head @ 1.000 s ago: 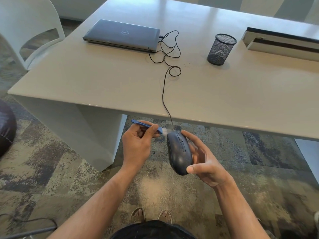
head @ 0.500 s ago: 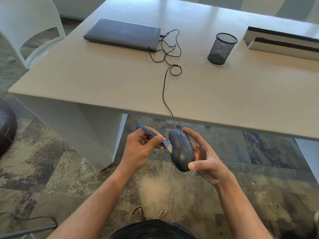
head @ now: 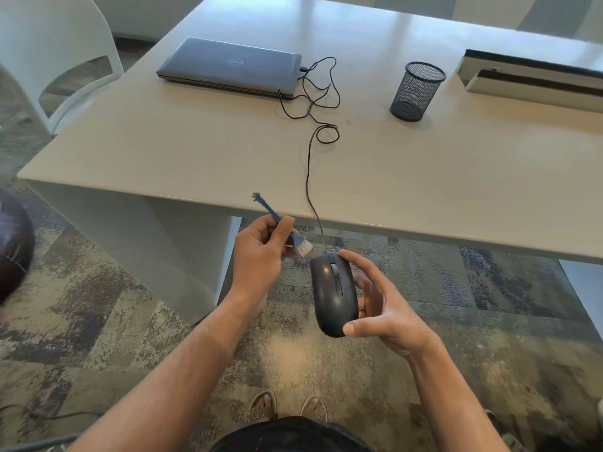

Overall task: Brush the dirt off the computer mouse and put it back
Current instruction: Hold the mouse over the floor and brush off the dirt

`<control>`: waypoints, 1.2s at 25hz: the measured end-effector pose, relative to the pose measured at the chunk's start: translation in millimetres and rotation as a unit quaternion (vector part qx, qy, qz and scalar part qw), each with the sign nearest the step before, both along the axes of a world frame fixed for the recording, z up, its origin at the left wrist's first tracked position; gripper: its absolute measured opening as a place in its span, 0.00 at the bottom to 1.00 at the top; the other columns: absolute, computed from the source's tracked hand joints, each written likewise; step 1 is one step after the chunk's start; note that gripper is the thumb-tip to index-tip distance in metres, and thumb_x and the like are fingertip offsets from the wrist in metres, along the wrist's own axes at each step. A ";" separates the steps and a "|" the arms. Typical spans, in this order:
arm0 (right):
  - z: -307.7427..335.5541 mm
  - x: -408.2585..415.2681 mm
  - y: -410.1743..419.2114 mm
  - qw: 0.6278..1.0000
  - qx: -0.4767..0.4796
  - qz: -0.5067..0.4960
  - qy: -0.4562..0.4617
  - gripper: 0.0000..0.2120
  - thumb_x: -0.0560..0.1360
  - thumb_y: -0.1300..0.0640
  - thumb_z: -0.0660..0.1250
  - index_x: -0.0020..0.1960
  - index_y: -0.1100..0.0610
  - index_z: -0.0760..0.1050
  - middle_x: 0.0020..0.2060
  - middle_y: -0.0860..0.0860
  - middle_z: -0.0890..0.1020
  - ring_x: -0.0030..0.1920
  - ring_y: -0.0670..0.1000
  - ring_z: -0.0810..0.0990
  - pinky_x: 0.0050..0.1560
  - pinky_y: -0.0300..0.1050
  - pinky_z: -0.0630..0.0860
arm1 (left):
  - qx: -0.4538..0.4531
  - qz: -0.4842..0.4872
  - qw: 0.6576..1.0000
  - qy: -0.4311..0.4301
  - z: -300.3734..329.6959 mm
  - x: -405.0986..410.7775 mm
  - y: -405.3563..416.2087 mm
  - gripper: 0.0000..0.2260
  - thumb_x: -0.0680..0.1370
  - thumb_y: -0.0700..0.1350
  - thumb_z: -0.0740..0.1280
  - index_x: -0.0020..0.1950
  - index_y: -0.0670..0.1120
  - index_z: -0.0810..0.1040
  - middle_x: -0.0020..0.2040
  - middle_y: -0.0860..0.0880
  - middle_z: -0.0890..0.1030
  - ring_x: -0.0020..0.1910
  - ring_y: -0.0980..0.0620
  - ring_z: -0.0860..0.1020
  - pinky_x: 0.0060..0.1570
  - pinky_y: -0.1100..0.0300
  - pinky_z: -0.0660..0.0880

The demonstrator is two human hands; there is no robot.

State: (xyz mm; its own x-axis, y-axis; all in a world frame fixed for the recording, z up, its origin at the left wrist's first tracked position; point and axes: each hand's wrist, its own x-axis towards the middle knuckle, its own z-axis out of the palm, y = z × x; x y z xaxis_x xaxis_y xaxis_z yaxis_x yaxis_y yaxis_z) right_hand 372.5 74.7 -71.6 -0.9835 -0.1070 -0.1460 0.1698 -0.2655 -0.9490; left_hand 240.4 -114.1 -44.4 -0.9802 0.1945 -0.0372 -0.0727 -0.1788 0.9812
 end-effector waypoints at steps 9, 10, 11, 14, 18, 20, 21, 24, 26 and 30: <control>-0.4 0.5 -4.7 1.000 0.024 -0.005 0.006 0.50 0.64 0.71 0.79 0.78 0.46 0.63 0.67 0.56 0.77 0.59 0.62 0.82 0.51 0.52 0.81 | -0.062 -0.075 0.995 0.023 13.9 -2.7 19.8 0.07 0.78 0.44 0.71 0.42 0.44 0.84 0.37 0.44 0.85 0.35 0.54 0.82 0.35 0.63 0.79; -0.9 0.6 -5.0 1.000 0.020 -0.009 0.005 0.49 0.64 0.70 0.80 0.78 0.46 0.63 0.67 0.56 0.77 0.60 0.62 0.82 0.52 0.53 0.81 | -0.067 -0.080 0.994 0.022 13.3 -2.1 20.1 0.07 0.78 0.44 0.71 0.42 0.44 0.84 0.37 0.43 0.85 0.35 0.53 0.82 0.35 0.63 0.79; -1.4 0.7 -5.3 1.000 0.019 -0.014 0.003 0.49 0.64 0.69 0.80 0.78 0.46 0.63 0.67 0.56 0.77 0.61 0.62 0.81 0.52 0.53 0.81 | -0.072 -0.084 0.994 0.022 12.9 -1.7 20.4 0.07 0.78 0.44 0.71 0.42 0.44 0.84 0.37 0.43 0.85 0.35 0.54 0.81 0.34 0.64 0.78; -2.6 0.1 -7.2 0.999 0.024 -0.031 -0.012 0.49 0.64 0.65 0.82 0.78 0.44 0.64 0.67 0.55 0.78 0.61 0.61 0.82 0.51 0.55 0.81 | -0.092 -0.093 0.991 0.019 13.4 -2.3 20.7 0.07 0.78 0.44 0.71 0.41 0.43 0.83 0.34 0.47 0.84 0.33 0.55 0.80 0.33 0.65 0.77; -3.5 0.3 -8.1 0.999 0.026 -0.030 -0.015 0.48 0.64 0.65 0.83 0.77 0.44 0.65 0.66 0.54 0.78 0.60 0.60 0.82 0.50 0.55 0.81 | -0.132 -0.142 0.981 -0.005 15.1 -11.2 10.7 0.09 0.78 0.43 0.71 0.44 0.37 0.82 0.35 0.41 0.81 0.32 0.50 0.78 0.33 0.62 0.79; -3.3 1.9 -6.3 0.999 0.025 -0.031 -0.014 0.48 0.64 0.65 0.82 0.77 0.44 0.65 0.66 0.53 0.79 0.60 0.59 0.83 0.50 0.54 0.82 | -0.153 -0.151 0.976 -0.016 16.7 -18.8 1.9 0.09 0.78 0.42 0.71 0.43 0.37 0.82 0.34 0.42 0.80 0.32 0.49 0.78 0.33 0.60 0.79; -2.9 2.6 -5.4 0.999 0.026 -0.032 -0.014 0.48 0.64 0.65 0.82 0.77 0.44 0.66 0.66 0.52 0.79 0.60 0.59 0.83 0.49 0.54 0.82 | -0.158 -0.139 0.978 -0.016 17.4 -22.6 -1.4 0.09 0.78 0.42 0.71 0.44 0.36 0.82 0.35 0.41 0.80 0.33 0.48 0.78 0.33 0.60 0.80; -1.5 2.0 -5.3 0.999 0.031 -0.024 -0.011 0.47 0.63 0.66 0.82 0.76 0.44 0.66 0.65 0.52 0.79 0.58 0.57 0.83 0.50 0.51 0.81 | -0.137 -0.094 0.986 -0.012 19.4 -26.0 -0.6 0.09 0.78 0.43 0.71 0.45 0.36 0.82 0.35 0.41 0.81 0.32 0.51 0.79 0.33 0.63 0.79; -0.6 -0.7 -7.0 0.999 0.031 -0.015 -0.007 0.47 0.64 0.66 0.81 0.76 0.44 0.66 0.65 0.52 0.79 0.58 0.57 0.83 0.50 0.51 0.81 | -0.125 -0.096 0.987 -0.010 19.6 -20.5 7.1 0.08 0.78 0.43 0.71 0.43 0.38 0.82 0.35 0.38 0.82 0.32 0.51 0.80 0.32 0.64 0.78; 0.1 -4.3 -6.2 0.999 0.031 -0.025 -0.007 0.47 0.63 0.66 0.82 0.76 0.44 0.67 0.65 0.54 0.79 0.57 0.58 0.84 0.49 0.53 0.81 | -0.129 -0.124 0.983 -0.023 15.3 -13.3 14.1 0.09 0.79 0.42 0.71 0.44 0.36 0.82 0.34 0.41 0.80 0.32 0.51 0.78 0.33 0.63 0.79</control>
